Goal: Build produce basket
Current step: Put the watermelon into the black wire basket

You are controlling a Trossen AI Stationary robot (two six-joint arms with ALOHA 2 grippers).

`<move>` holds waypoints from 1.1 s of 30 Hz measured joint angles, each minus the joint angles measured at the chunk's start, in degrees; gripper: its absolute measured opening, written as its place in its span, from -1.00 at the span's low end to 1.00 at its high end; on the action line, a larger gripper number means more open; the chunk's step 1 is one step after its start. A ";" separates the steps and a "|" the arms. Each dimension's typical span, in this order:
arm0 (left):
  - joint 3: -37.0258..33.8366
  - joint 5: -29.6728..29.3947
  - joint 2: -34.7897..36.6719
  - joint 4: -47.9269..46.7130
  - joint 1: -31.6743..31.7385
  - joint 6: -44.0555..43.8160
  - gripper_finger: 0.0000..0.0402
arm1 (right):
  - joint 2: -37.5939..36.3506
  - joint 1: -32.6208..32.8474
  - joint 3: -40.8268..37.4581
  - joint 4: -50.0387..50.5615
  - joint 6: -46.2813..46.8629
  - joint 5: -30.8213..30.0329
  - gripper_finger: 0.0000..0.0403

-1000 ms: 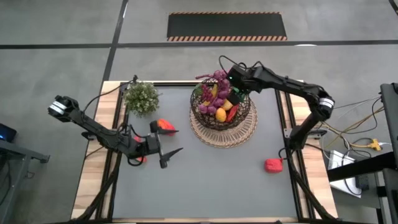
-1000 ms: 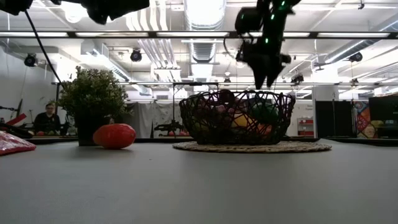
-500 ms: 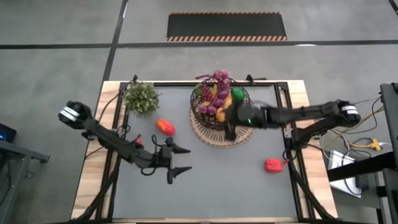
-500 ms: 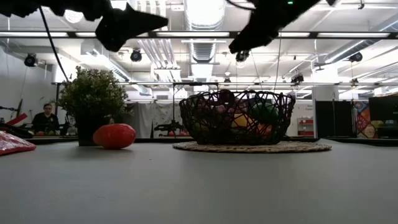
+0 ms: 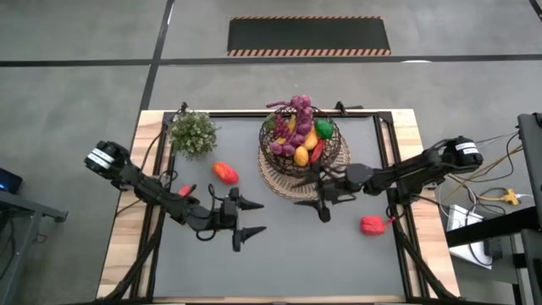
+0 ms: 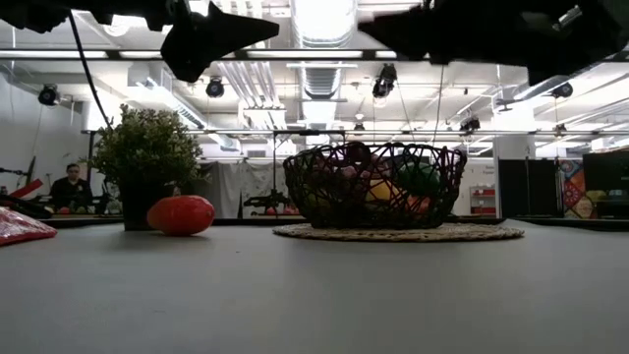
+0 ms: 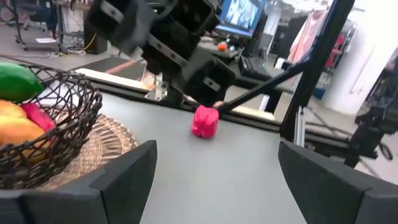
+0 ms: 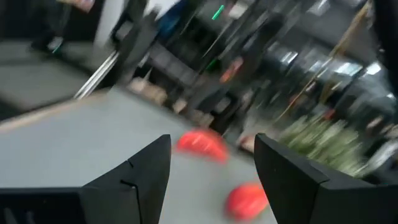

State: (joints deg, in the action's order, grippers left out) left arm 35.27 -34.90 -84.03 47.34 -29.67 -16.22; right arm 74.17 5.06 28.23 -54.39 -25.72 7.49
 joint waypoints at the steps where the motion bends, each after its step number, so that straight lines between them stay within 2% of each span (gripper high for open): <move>1: 0.00 -0.02 -0.14 0.74 0.04 -0.01 0.58 | 0.11 -0.50 0.00 -2.14 -0.09 0.00 0.06; 9: 0.02 -4.77 -0.24 2.11 0.20 0.01 0.58 | -4.11 -1.04 -0.66 3.59 -0.49 0.44 0.06; 30: 0.01 -6.27 -0.24 2.63 1.87 -1.67 0.58 | -6.54 -1.24 -0.94 8.54 -1.81 -0.09 0.07; 33: 0.02 -7.61 -0.24 2.67 1.88 -4.17 0.58 | -6.54 -1.24 -0.94 8.64 -1.83 -0.09 0.07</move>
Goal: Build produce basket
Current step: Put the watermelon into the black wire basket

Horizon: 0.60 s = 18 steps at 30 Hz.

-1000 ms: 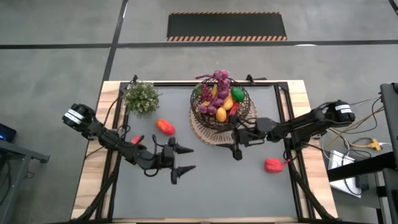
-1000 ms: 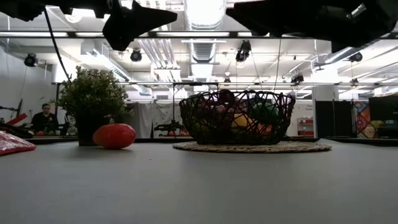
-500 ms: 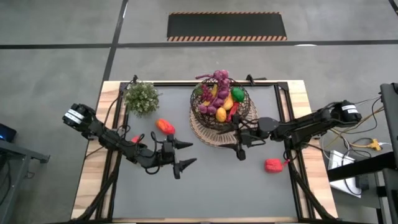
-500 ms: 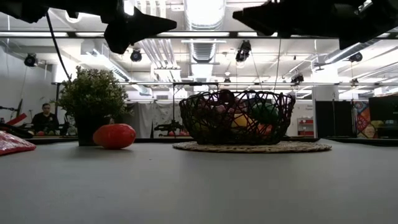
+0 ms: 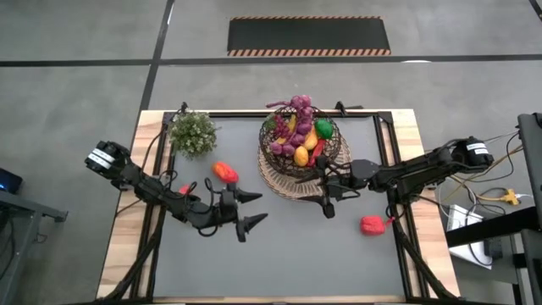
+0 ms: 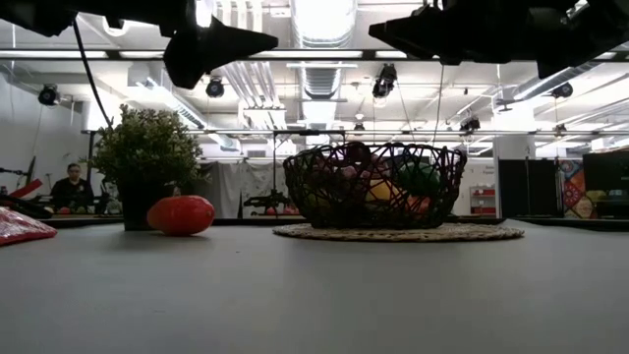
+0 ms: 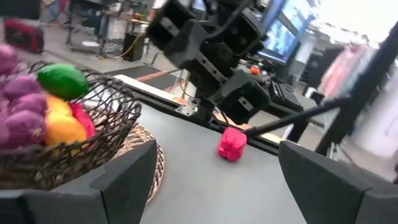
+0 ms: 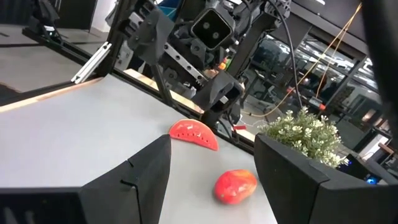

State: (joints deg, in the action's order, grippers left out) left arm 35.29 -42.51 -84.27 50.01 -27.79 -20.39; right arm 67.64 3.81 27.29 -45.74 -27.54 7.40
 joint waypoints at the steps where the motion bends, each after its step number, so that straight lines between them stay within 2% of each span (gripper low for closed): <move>1: 0.00 -0.84 0.00 -0.11 0.00 -1.63 0.58 | -0.02 0.00 0.00 0.07 0.00 0.00 0.07; 3: 0.06 -3.03 0.07 -3.02 0.00 -7.69 0.58 | -0.04 0.00 0.00 0.19 -0.03 0.00 0.07; 5: 0.37 -3.75 0.65 -10.97 0.00 -15.65 0.58 | -0.04 -0.09 0.00 0.62 0.01 -0.04 0.07; 8: 2.17 -4.45 3.07 -28.75 0.04 -32.68 0.58 | -0.04 -0.10 0.00 1.29 0.27 -1.07 0.07; 11: 5.33 -4.07 4.61 -51.07 0.04 -52.02 0.58 | -0.04 -0.11 0.00 2.18 0.06 -2.93 0.07; 15: 11.37 1.18 4.62 -77.86 0.33 -71.59 0.58 | -0.04 -0.11 0.00 2.15 0.04 -3.45 0.07; 18: 14.64 9.92 3.07 -97.15 1.12 -83.39 0.58 | -0.04 -0.11 0.14 2.17 -0.24 -3.44 0.07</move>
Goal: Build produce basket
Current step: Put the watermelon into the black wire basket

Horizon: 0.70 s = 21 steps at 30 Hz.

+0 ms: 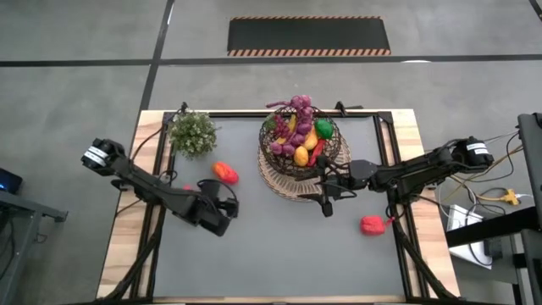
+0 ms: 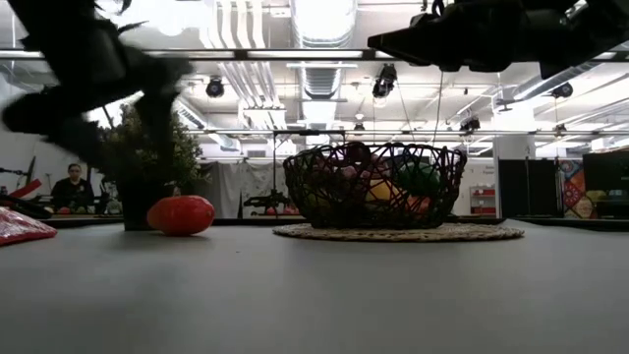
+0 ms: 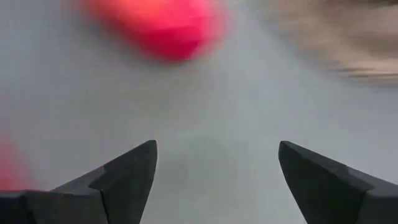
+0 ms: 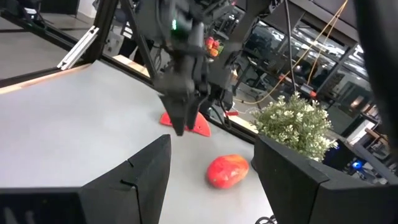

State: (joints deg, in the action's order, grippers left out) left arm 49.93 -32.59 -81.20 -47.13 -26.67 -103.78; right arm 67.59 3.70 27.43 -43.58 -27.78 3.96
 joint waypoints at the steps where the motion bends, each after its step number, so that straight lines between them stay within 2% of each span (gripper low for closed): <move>1: 0.81 3.14 -0.56 -5.93 0.21 -3.01 0.58 | 0.00 0.00 0.06 -0.05 -0.20 0.00 0.07; 4: 2.52 13.50 -1.59 -19.07 0.90 -10.59 0.58 | -0.02 0.00 0.07 0.03 -0.29 -0.03 0.07; 6: 2.42 18.12 -2.08 -25.26 1.12 -14.32 0.58 | -0.02 0.00 0.10 0.05 -0.29 -0.08 0.07; 10: 0.38 23.15 -2.39 -28.49 1.13 -17.52 0.58 | -0.02 0.00 0.10 0.30 -0.18 -0.09 0.07; 21: -6.03 23.94 -2.88 -22.70 1.20 -18.81 0.58 | -0.02 0.00 0.10 0.35 -0.25 -0.12 0.07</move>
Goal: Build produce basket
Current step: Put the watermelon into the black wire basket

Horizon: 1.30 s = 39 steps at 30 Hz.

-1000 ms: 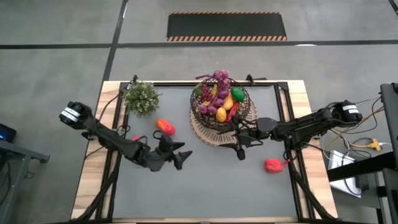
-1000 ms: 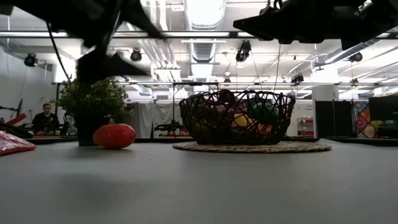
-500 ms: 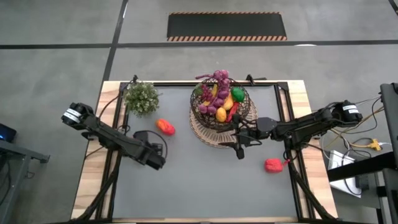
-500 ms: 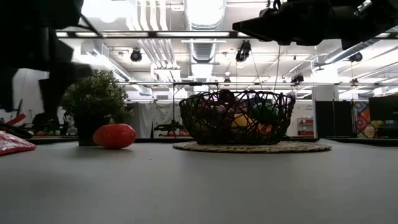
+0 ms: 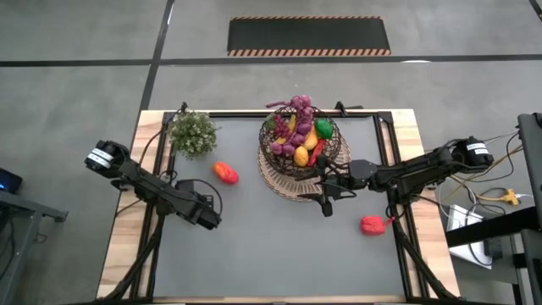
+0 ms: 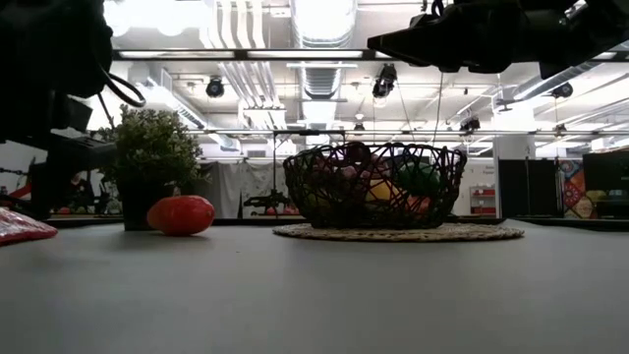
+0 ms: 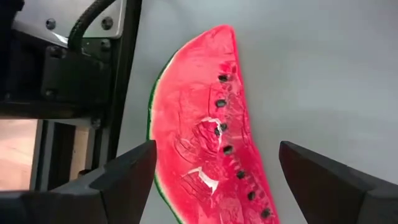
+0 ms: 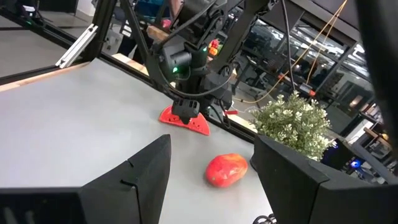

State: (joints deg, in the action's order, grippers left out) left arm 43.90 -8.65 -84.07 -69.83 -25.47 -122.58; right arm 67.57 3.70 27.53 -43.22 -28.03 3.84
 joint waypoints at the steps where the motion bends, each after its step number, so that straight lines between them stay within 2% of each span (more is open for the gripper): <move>1: -0.14 0.05 0.00 0.32 0.00 0.00 0.58 | 0.00 0.00 0.00 0.00 0.00 0.00 0.07; 7: 0.87 -0.19 -0.17 3.91 -0.02 3.13 0.58 | 0.00 0.00 0.00 0.18 -0.15 -0.59 0.07; 13: 6.31 -0.19 -1.34 6.95 -0.02 6.63 0.58 | 0.00 0.00 0.00 0.52 -1.14 -1.25 0.07; 18: 8.37 0.07 -2.42 3.69 -0.02 8.78 0.58 | 0.00 0.00 0.00 1.05 -1.09 -1.25 0.07; 22: 8.20 2.06 -2.34 2.54 -0.02 9.33 0.58 | 0.00 0.00 0.00 1.22 -1.01 -1.49 0.07; 29: 7.52 2.11 -2.39 2.89 -0.61 9.76 0.58 | 0.00 0.00 0.00 1.38 -0.99 -1.50 0.07; 33: 5.71 2.11 -2.54 4.57 -0.61 9.37 0.51 | 0.00 0.00 0.00 1.19 -0.98 -1.51 0.07; 39: 5.08 2.09 -3.10 5.42 -0.61 8.94 0.30 | 0.00 0.00 0.00 1.24 -0.97 -1.58 0.07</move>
State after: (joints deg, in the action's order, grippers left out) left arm 48.97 -6.56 -87.17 -64.41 -26.09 -113.64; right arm 67.57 3.70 27.53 -41.99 -29.01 2.26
